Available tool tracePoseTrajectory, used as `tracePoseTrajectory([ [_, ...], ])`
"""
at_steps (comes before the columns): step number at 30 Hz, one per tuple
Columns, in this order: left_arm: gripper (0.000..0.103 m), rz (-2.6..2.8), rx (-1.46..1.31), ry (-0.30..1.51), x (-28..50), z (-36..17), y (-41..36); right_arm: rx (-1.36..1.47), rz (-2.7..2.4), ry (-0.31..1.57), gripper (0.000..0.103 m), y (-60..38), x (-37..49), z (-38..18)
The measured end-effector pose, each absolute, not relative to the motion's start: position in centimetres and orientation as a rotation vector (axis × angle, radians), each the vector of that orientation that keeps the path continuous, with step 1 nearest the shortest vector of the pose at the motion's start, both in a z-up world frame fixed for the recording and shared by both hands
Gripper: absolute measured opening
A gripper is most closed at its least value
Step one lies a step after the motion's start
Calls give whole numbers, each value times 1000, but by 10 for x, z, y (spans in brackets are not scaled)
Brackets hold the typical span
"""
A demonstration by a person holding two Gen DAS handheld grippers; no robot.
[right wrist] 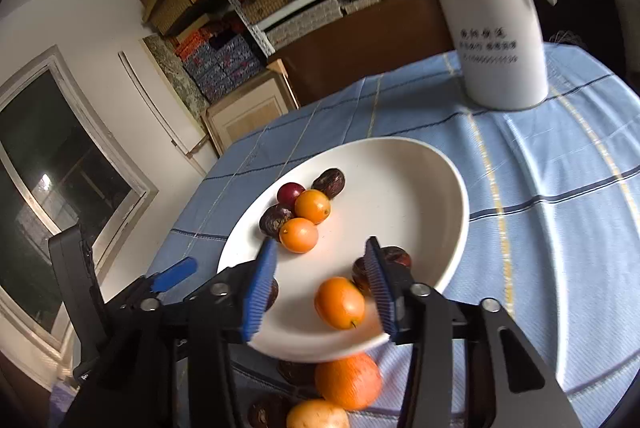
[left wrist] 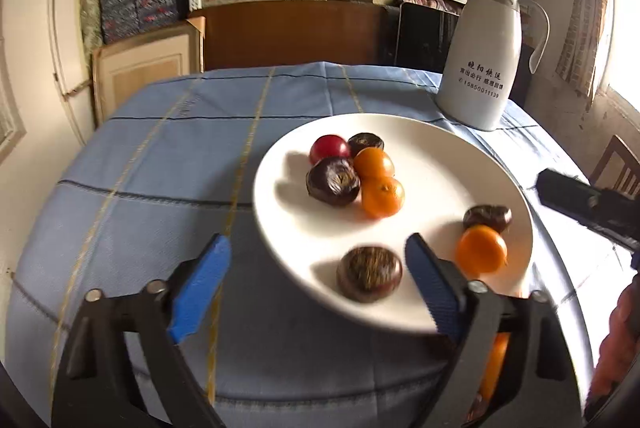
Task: Organize fruits
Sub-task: 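Place the dark brown fruit and the orange on the plate, opening both tools, then grasp the red apple with the right tool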
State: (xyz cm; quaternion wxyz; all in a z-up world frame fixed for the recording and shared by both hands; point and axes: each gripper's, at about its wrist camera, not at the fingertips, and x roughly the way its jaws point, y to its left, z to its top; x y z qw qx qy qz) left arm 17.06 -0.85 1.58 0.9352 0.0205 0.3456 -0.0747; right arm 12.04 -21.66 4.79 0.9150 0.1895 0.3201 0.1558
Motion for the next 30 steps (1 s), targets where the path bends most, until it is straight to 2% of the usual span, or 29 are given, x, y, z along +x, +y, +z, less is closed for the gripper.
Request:
tracePoseTrajectory([
  [2, 89, -151, 57, 709, 156, 13, -10, 382, 310, 653, 59, -221, 103, 43],
  [4, 95, -150, 74, 713, 142, 8, -14, 384, 296, 671, 63, -225, 87, 35],
  [9, 96, -170, 169, 709, 108, -3, -30, 457, 316, 684, 77, -240, 60, 26],
  [14, 98, -206, 208, 703, 76, -6, -35, 553, 315, 689, 79, -260, 32, 10],
  [19, 98, -194, 130, 697, 66, 0, -19, 603, 361, 740, 79, -265, 15, -4],
  [20, 98, -191, 107, 707, 65, -1, -15, 598, 371, 747, 78, -264, 14, -5],
  [23, 98, -182, 36, 750, 68, -5, 0, 568, 411, 786, 58, -254, 15, -8],
  [24, 98, -178, 13, 756, 67, -5, 4, 559, 420, 797, 54, -250, 15, -9],
  [30, 98, -170, -28, 773, 62, -7, 11, 508, 424, 819, 54, -241, 14, -11],
])
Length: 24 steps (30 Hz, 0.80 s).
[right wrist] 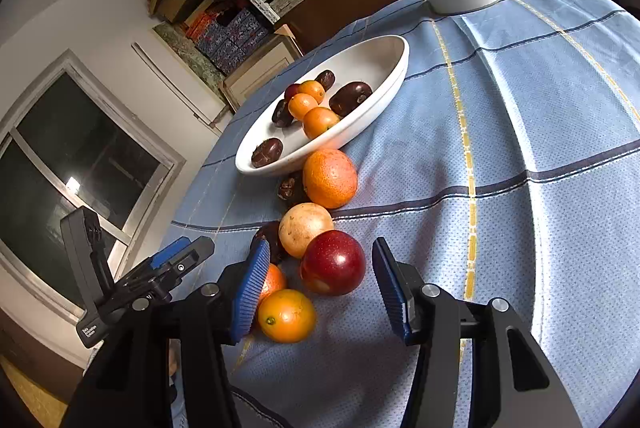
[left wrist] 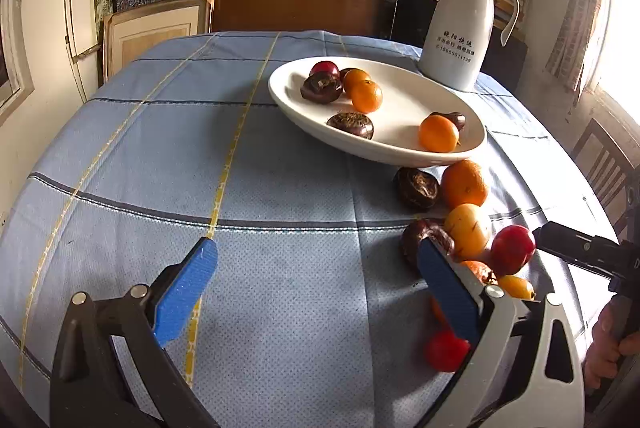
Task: Organize fruits
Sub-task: 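Grasp the red apple with the right tool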
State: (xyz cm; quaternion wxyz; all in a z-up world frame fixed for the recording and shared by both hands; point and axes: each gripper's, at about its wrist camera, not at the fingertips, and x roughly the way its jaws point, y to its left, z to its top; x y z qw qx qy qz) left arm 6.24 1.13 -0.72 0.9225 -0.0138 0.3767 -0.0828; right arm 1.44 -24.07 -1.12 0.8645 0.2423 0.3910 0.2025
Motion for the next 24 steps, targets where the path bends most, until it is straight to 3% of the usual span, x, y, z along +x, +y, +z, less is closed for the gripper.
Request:
tracePoseTrajectory([
  [11, 98, -215, 34, 768, 62, -6, -4, 444, 403, 914, 41, -223, 24, -25],
  [20, 98, -317, 139, 768, 72, -9, -37, 472, 375, 897, 39, -231, 21, -26],
  [24, 99, -382, 58, 849, 93, -15, -29, 483, 369, 903, 40, -235, 22, -27],
])
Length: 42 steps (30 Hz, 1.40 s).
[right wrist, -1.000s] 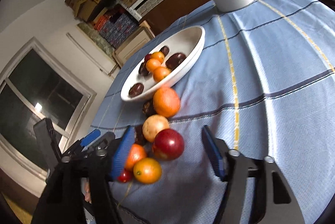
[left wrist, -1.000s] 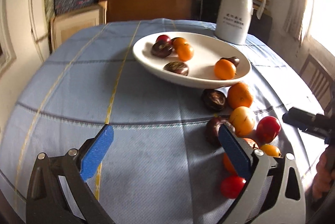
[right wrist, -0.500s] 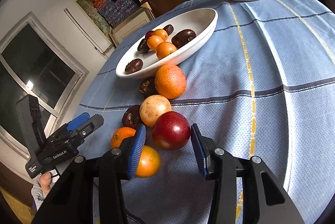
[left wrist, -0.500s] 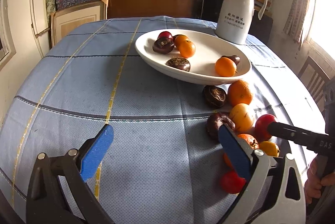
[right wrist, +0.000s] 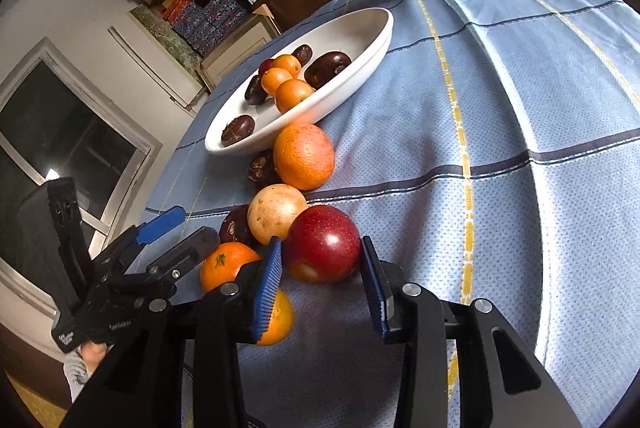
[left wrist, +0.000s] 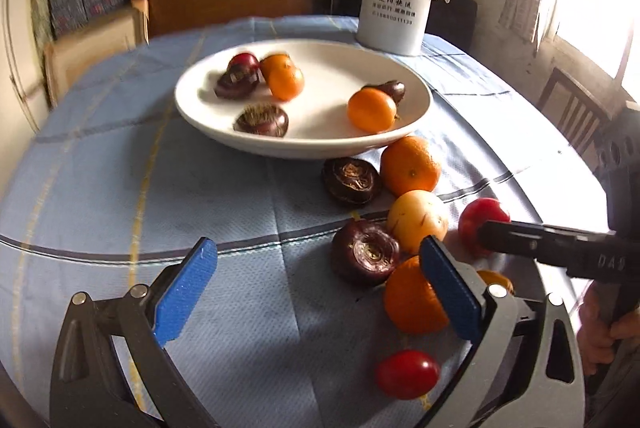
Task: Organize fruits
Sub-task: 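Grasp the red apple with the right tool, then grasp a dark brown fruit with the left tool while the right tool holds the red apple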
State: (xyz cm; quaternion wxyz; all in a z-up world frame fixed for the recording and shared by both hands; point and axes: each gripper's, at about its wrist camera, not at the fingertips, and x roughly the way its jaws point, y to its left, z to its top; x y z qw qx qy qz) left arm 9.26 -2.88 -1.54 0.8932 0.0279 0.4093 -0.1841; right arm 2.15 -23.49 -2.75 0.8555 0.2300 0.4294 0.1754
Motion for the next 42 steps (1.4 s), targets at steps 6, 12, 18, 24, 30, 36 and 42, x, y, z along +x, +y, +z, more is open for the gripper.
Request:
tracePoseTrajectory([
  [6, 99, -333, 14, 936, 110, -28, -3, 501, 368, 904, 40, -240, 21, -28],
  [12, 98, -31, 139, 834, 100, -20, 12, 519, 365, 892, 40, -244, 21, -27],
  [18, 98, -224, 112, 711, 71, 0, -7, 522, 364, 886, 40, -248, 20, -27],
  [24, 98, -301, 192, 815, 90, -15, -47, 525, 359, 892, 40, -248, 22, -27],
  [30, 99, -417, 57, 997, 123, -27, -35, 541, 356, 899, 40, -249, 23, -29],
  [36, 99, -266, 115, 942, 119, -19, 1, 548, 359, 893, 40, -249, 22, -28],
  [42, 99, -158, 265, 791, 89, -16, -10, 552, 359, 880, 40, -251, 21, -27],
])
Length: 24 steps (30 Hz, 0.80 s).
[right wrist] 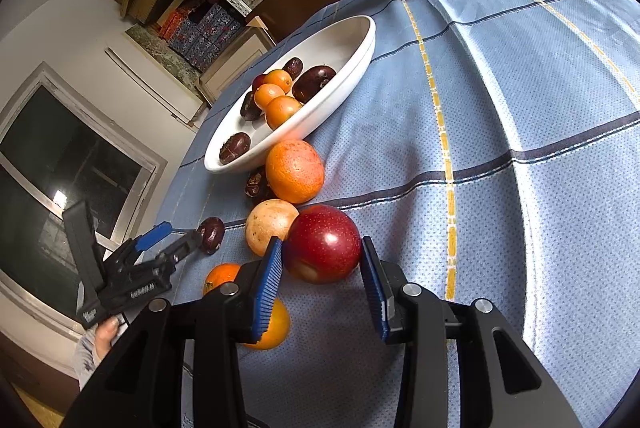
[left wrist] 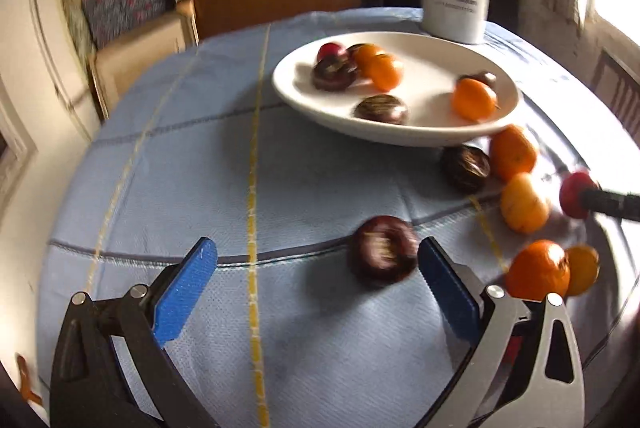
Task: Organize fruits
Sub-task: 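Grasp a dark brown fruit with the left tool while the right tool holds the red apple, then carry the dark brown fruit and red apple onto the plate, opening both tools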
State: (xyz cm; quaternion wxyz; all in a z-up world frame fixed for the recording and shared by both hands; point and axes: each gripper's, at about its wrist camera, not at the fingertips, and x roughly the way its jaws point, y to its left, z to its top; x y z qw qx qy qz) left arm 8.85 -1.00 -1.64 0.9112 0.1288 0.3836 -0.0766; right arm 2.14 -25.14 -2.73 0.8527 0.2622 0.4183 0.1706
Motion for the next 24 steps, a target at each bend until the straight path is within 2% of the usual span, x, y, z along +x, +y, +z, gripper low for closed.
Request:
tracePoseTrajectory([
  [5, 96, -171, 396, 765, 88, -24, -36, 550, 358, 878, 40, -251, 21, -27],
  [7, 65, -192, 351, 803, 95, -25, -30, 548, 358, 879, 40, -251, 22, -27],
  [10, 43, -251, 209, 878, 109, -29, -13, 549, 355, 884, 40, -250, 22, -27],
  [16, 41, -275, 146, 866, 101, -24, -12, 553, 350, 880, 40, -251, 22, -26],
  [24, 41, -256, 102, 734, 109, 28, -24, 510, 336, 739, 40, -251, 25, 10],
])
